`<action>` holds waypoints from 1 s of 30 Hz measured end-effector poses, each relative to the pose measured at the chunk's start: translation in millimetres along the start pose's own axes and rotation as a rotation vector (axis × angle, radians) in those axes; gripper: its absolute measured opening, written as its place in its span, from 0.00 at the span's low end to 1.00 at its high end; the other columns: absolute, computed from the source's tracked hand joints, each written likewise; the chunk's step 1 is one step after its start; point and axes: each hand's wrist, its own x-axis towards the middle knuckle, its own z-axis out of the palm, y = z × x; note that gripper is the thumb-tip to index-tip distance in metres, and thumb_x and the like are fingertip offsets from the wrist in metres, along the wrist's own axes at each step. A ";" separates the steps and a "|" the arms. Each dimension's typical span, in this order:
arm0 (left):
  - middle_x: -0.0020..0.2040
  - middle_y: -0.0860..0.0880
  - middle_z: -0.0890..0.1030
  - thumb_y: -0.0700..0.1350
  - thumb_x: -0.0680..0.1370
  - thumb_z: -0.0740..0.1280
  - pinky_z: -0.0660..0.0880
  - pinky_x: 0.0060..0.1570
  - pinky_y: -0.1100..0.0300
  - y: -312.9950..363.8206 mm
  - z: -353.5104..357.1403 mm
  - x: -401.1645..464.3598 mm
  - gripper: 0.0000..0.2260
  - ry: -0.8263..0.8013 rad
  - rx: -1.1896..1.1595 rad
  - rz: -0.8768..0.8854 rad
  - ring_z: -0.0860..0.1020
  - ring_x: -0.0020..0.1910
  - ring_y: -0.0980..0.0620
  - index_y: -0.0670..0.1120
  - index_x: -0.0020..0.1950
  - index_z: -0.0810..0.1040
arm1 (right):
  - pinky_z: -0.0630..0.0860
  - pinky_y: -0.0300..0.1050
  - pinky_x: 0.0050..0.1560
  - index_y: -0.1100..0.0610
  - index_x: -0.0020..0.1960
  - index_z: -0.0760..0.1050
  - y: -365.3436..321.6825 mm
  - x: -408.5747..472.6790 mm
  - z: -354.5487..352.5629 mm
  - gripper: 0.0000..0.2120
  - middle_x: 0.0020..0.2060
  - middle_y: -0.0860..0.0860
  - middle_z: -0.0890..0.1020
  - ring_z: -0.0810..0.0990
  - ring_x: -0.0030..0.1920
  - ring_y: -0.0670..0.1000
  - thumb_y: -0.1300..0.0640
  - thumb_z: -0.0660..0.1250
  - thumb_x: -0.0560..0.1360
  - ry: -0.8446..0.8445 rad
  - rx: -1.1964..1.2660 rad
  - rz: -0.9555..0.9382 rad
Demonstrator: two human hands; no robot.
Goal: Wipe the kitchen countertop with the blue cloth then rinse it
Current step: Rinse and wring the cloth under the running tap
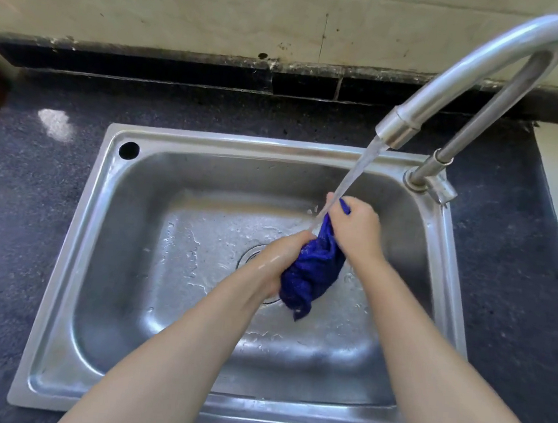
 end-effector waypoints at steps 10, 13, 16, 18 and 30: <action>0.61 0.62 0.72 0.46 0.69 0.72 0.70 0.54 0.70 33.8 -38.7 -18.2 0.34 -0.237 1.024 0.511 0.73 0.56 0.65 0.55 0.70 0.60 | 0.72 0.40 0.36 0.55 0.42 0.81 -55.3 -0.4 -57.5 0.14 0.29 0.45 0.79 0.75 0.29 0.42 0.46 0.66 0.74 -0.922 -0.321 -0.238; 0.49 0.57 0.78 0.46 0.69 0.70 0.75 0.48 0.60 39.7 -24.7 -9.6 0.20 -0.174 0.910 0.624 0.77 0.47 0.59 0.53 0.59 0.70 | 0.77 0.46 0.47 0.55 0.42 0.81 -57.5 3.3 -58.5 0.17 0.40 0.51 0.83 0.80 0.41 0.48 0.41 0.66 0.70 -0.794 -0.290 -0.273; 0.38 0.51 0.77 0.43 0.72 0.64 0.71 0.41 0.57 36.0 -26.7 -7.2 0.07 -0.147 0.868 0.567 0.74 0.37 0.54 0.41 0.46 0.74 | 0.80 0.44 0.43 0.54 0.46 0.79 -31.9 3.6 -65.1 0.09 0.44 0.51 0.83 0.81 0.45 0.50 0.49 0.68 0.73 -0.440 0.042 -0.111; 0.36 0.45 0.77 0.45 0.72 0.65 0.70 0.41 0.55 29.1 -23.9 -12.8 0.11 -0.173 0.669 0.481 0.74 0.36 0.51 0.36 0.44 0.75 | 0.78 0.42 0.47 0.51 0.52 0.75 -5.3 -4.7 -59.7 0.11 0.51 0.48 0.80 0.79 0.53 0.48 0.47 0.67 0.74 -0.536 0.381 0.048; 0.49 0.43 0.83 0.60 0.72 0.59 0.78 0.53 0.56 20.0 -48.1 -34.1 0.24 -0.263 -0.482 0.287 0.82 0.49 0.48 0.42 0.51 0.82 | 0.74 0.43 0.47 0.54 0.44 0.72 41.2 -40.2 -8.7 0.05 0.44 0.51 0.82 0.78 0.42 0.48 0.55 0.68 0.72 -0.618 0.954 0.303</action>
